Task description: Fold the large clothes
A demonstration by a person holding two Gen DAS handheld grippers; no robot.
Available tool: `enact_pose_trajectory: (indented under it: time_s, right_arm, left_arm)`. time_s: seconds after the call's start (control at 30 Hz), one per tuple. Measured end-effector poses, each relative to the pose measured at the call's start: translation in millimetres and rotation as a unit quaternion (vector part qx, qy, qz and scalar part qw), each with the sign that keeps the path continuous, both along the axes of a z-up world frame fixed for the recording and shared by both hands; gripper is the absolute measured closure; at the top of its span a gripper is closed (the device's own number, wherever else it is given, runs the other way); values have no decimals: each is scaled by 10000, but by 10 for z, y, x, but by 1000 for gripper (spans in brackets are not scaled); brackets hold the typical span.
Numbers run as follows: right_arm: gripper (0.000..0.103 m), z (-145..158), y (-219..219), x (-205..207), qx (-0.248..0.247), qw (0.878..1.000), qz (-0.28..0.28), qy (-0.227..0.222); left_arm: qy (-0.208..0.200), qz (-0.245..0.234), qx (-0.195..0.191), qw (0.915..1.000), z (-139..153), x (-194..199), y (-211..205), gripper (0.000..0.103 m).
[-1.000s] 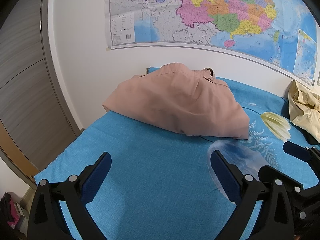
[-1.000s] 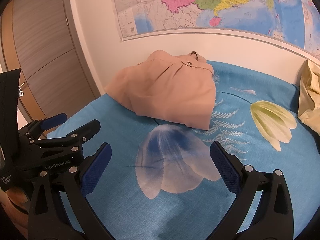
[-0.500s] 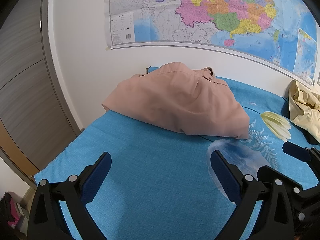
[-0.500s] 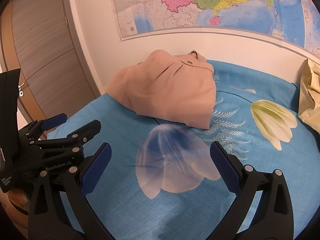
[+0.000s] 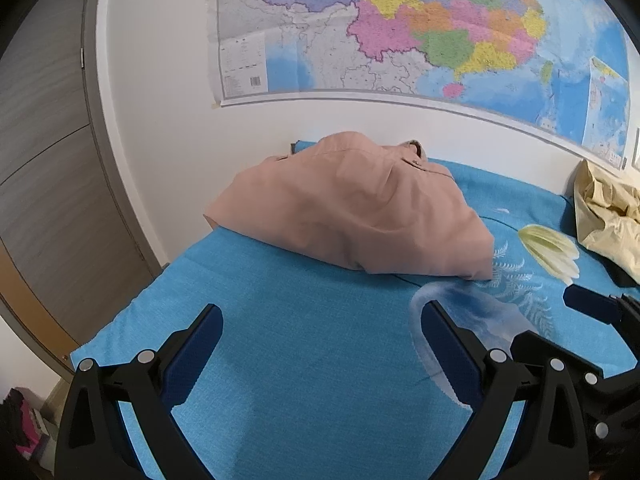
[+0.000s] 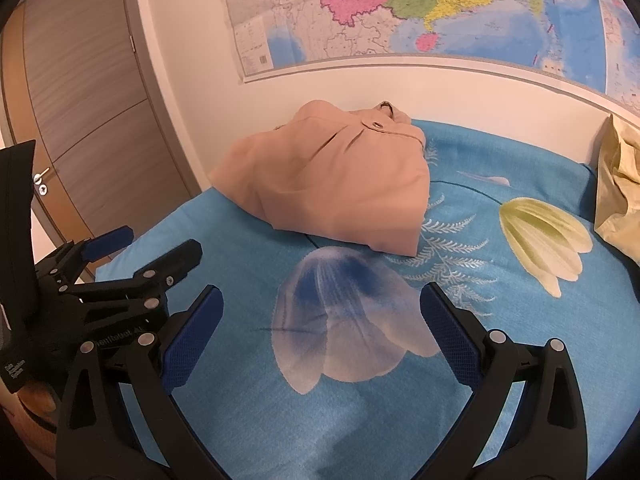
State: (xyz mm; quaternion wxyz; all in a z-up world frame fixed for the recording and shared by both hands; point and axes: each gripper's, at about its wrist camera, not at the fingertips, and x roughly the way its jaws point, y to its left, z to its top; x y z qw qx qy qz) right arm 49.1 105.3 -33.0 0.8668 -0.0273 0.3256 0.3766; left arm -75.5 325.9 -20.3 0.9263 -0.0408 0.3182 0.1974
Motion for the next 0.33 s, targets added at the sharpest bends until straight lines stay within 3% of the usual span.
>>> enact_pose_trajectory:
  time_s: [0.33]
  right_arm:
    - [6,13,-97,-21,54,9999,-103,34]
  left_arm:
    - [288,-233,-369,9986,-92,61,-20,7]
